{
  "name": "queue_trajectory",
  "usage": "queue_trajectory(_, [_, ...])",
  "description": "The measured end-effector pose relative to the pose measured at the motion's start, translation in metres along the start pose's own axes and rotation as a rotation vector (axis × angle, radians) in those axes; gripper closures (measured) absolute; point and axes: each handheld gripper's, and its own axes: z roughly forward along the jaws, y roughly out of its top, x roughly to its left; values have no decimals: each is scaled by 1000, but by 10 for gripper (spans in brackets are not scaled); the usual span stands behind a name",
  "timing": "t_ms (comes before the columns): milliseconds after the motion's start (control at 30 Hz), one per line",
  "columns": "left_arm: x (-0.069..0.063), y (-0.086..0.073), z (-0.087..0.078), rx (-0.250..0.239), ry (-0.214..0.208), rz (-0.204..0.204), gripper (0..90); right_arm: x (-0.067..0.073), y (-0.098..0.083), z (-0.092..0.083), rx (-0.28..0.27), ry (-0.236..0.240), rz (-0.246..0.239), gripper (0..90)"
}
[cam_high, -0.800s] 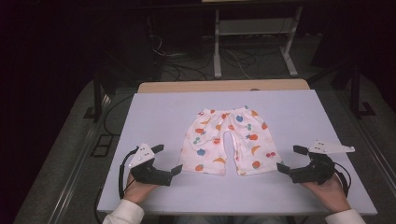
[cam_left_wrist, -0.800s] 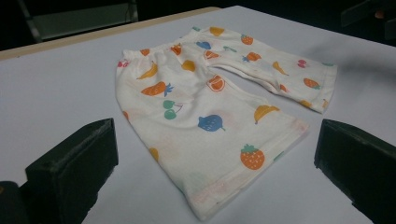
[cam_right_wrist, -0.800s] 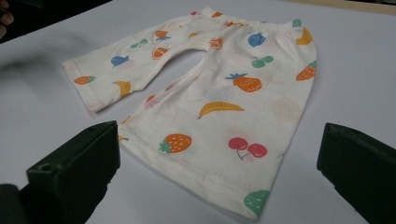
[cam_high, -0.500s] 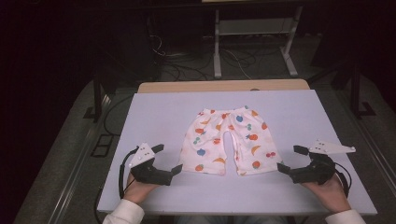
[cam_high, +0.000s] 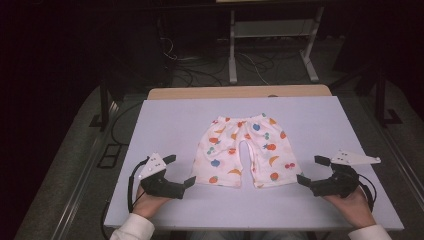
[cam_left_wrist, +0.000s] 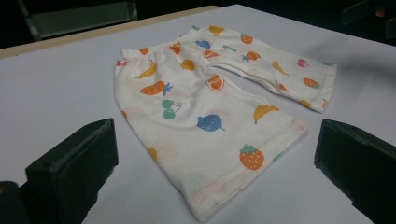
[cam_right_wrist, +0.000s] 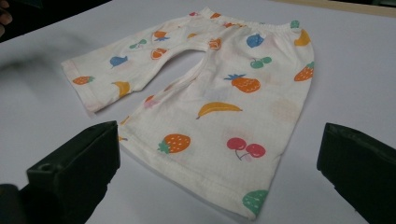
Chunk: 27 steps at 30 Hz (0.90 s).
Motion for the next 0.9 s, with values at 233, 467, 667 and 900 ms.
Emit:
queue_trajectory(233, [0,0,0,-1,-2,-4,0,4,3,0,0,1,-15,0])
queue_trajectory(467, [0,0,3,6,-6,0,0,6,11,3,-2,8,-19,0])
queue_trajectory(667, [0,-1,2,5,-2,-4,0,8,25,8,4,-2,-39,0])
queue_trajectory(900, [0,-1,3,5,-6,-14,0,9,37,17,26,5,-57,0])
